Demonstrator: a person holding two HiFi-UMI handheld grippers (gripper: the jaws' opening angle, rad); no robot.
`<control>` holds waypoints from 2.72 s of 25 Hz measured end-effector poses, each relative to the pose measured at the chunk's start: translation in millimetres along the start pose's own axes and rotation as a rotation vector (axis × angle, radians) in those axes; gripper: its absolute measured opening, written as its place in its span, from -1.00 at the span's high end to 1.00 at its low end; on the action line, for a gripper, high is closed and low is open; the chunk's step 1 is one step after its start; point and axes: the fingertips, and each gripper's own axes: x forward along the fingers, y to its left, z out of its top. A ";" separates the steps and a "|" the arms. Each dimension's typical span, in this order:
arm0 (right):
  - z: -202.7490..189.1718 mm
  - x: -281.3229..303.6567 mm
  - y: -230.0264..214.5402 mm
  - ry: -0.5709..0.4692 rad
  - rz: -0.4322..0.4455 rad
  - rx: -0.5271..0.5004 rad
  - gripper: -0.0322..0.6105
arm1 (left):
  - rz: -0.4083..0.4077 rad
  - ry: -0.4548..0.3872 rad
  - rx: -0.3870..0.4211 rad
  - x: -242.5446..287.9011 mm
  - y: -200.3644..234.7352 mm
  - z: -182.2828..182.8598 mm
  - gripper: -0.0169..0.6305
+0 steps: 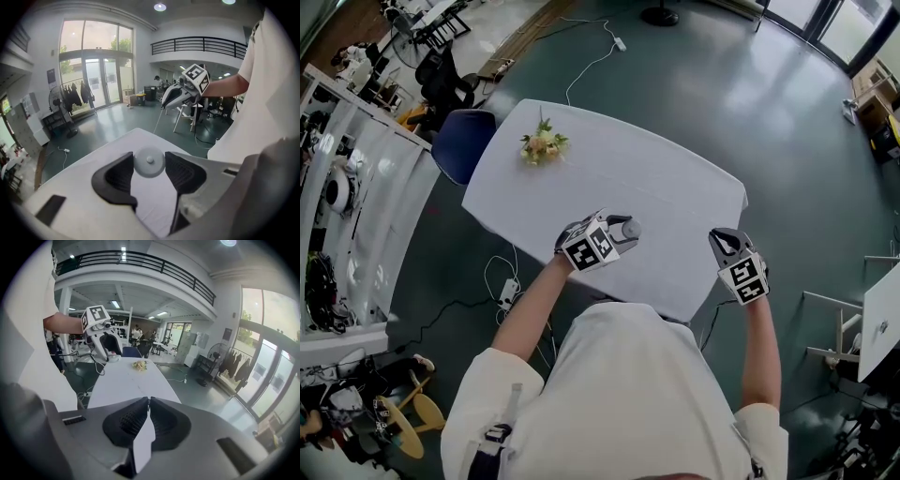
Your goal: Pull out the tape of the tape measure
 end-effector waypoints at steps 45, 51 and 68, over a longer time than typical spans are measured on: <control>-68.3 -39.0 -36.9 0.058 -0.115 0.154 0.77 | 0.028 -0.008 -0.083 -29.4 0.1 -40.2 0.28; -70.4 -33.5 -29.1 0.068 -0.114 0.176 0.77 | 0.032 -0.010 -0.095 -30.5 0.6 -45.4 0.28; -91.1 7.1 3.5 0.133 -0.037 0.252 0.77 | -0.010 0.022 -0.167 0.1 7.1 -74.6 0.28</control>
